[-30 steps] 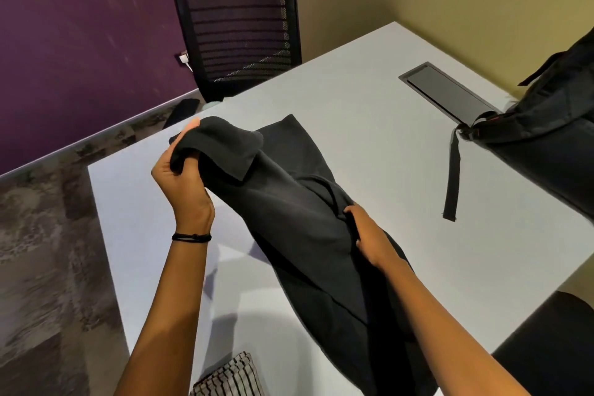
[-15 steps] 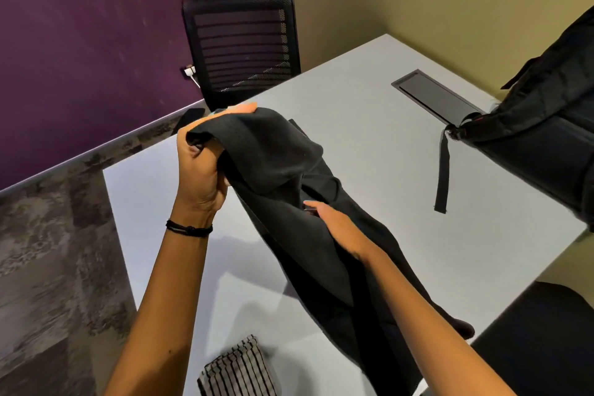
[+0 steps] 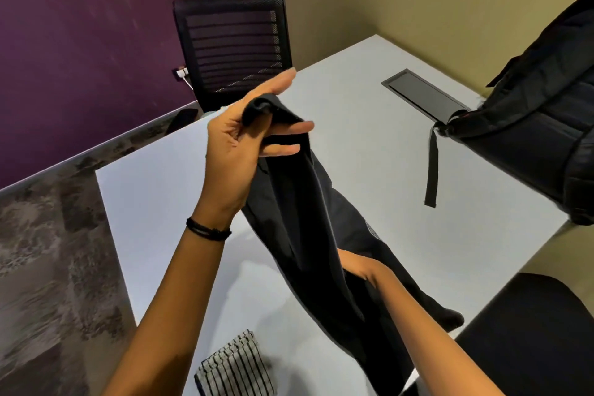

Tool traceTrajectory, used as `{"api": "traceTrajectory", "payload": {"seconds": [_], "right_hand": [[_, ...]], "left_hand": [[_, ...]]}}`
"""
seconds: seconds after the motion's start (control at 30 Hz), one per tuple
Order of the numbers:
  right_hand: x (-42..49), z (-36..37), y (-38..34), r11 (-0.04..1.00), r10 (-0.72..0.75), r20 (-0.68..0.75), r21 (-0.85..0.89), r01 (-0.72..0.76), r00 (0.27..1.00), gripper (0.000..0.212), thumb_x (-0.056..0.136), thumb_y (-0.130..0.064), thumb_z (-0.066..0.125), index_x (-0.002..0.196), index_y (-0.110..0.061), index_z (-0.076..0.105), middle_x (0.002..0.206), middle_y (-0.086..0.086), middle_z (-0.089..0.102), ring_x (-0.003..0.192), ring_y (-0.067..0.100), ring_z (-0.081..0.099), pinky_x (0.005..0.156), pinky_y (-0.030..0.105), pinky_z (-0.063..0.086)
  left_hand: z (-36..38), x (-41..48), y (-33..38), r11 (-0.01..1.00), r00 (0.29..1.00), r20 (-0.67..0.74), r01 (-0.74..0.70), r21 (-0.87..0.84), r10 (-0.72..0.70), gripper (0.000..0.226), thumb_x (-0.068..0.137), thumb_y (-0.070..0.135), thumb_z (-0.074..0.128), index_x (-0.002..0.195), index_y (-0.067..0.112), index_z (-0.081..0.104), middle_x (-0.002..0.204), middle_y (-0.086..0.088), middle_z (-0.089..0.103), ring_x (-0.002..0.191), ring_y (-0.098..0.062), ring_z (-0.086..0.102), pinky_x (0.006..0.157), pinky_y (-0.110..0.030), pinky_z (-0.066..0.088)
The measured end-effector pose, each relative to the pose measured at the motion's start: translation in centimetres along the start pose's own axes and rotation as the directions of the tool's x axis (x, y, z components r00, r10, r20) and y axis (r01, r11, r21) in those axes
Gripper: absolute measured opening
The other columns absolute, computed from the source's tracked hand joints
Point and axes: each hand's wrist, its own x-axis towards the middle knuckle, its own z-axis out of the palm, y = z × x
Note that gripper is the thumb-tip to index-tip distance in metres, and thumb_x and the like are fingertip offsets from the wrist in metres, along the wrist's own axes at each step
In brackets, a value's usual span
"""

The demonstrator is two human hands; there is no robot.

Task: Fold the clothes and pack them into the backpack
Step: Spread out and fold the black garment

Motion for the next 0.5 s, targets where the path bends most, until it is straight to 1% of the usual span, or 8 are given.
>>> {"api": "traceTrajectory", "payload": {"seconds": [0.03,0.07,0.13,0.17,0.27,0.37,0.43,0.5], "right_hand": [[-0.1,-0.3,0.2,1.0,0.001,0.005,0.008,-0.001,1.0,0.035,0.099,-0.034,0.039,0.132,-0.025,0.047,0.101,-0.011,0.055,0.088,-0.001,0.051,0.074,0.018,0.041],[-0.1,-0.5,0.4,1.0,0.009,0.001,0.028,-0.009,1.0,0.036,0.098,-0.035,0.04,0.133,-0.026,0.046,0.107,-0.009,0.055,0.091,0.002,0.052,0.075,0.019,0.043],[-0.1,-1.0,1.0,0.997,0.055,-0.024,0.061,-0.053,0.998,0.045,0.095,-0.048,0.04,0.137,-0.029,0.042,0.124,-0.003,0.053,0.105,0.011,0.053,0.094,0.029,0.043],[0.0,-1.3,1.4,0.993,0.077,-0.022,0.093,-0.075,0.997,0.056,0.091,-0.059,0.038,0.138,-0.03,0.04,0.133,-0.002,0.049,0.114,0.015,0.05,0.102,0.033,0.038],[0.8,-2.4,2.8,0.946,0.178,-0.03,0.282,-0.162,0.984,0.086,0.075,-0.082,0.031,0.138,-0.025,0.042,0.142,-0.004,0.04,0.131,0.018,0.039,0.111,0.031,0.027],[1.9,-3.2,4.2,0.903,0.111,0.028,0.415,-0.112,0.993,0.075,0.078,-0.078,0.03,0.119,-0.025,0.063,0.129,-0.002,0.059,0.12,0.014,0.053,0.108,0.029,0.034],[2.7,-3.4,4.8,0.893,0.066,0.051,0.443,-0.082,0.997,0.081,0.081,-0.077,0.029,0.113,-0.013,0.067,0.12,0.002,0.063,0.113,0.016,0.058,0.101,0.025,0.041],[3.7,-3.8,5.2,0.91,0.072,0.021,0.408,-0.074,0.997,0.089,0.076,-0.082,0.03,0.112,-0.007,0.064,0.104,0.014,0.061,0.103,0.017,0.062,0.089,0.02,0.046]], "left_hand": [[0.3,0.5,-0.3,1.0,1.0,0.014,0.012,0.015,-0.012,0.034,0.1,0.005,0.034,0.131,0.003,0.047,0.131,0.002,0.053,0.09,-0.014,0.071,0.061,-0.017,0.054],[0.6,1.1,-0.6,0.999,0.999,0.019,0.026,0.025,-0.026,0.034,0.1,0.007,0.035,0.132,0.005,0.047,0.13,0.001,0.054,0.092,-0.014,0.07,0.063,-0.018,0.055],[1.1,2.5,-1.7,0.997,0.998,-0.005,0.069,0.03,-0.069,0.033,0.1,0.011,0.037,0.132,0.009,0.048,0.125,0.001,0.058,0.093,-0.014,0.07,0.066,-0.019,0.055],[1.2,3.3,-2.5,0.995,0.995,-0.035,0.095,0.027,-0.094,0.033,0.101,0.011,0.037,0.131,0.009,0.05,0.124,-0.001,0.059,0.093,-0.014,0.07,0.067,-0.02,0.055],[0.9,6.0,-6.1,0.986,0.974,-0.16,0.165,0.029,-0.158,0.033,0.1,0.01,0.04,0.129,0.001,0.052,0.119,-0.007,0.061,0.094,-0.013,0.069,0.069,-0.02,0.056],[0.0,8.6,-10.6,0.973,0.942,-0.256,0.23,0.03,-0.215,0.032,0.099,0.009,0.042,0.126,-0.003,0.053,0.118,-0.014,0.062,0.095,-0.013,0.069,0.072,-0.02,0.056],[-0.5,10.5,-13.8,0.959,0.923,-0.282,0.282,0.036,-0.261,0.033,0.1,0.01,0.041,0.129,-0.004,0.051,0.118,-0.012,0.061,0.102,-0.016,0.066,0.074,-0.02,0.056],[-1.1,11.9,-17.0,0.929,0.907,-0.221,0.37,0.009,-0.359,0.043,0.1,0.013,0.04,0.142,0.004,0.035,0.132,-0.009,0.05,0.119,-0.021,0.056,0.083,-0.022,0.054]]}}
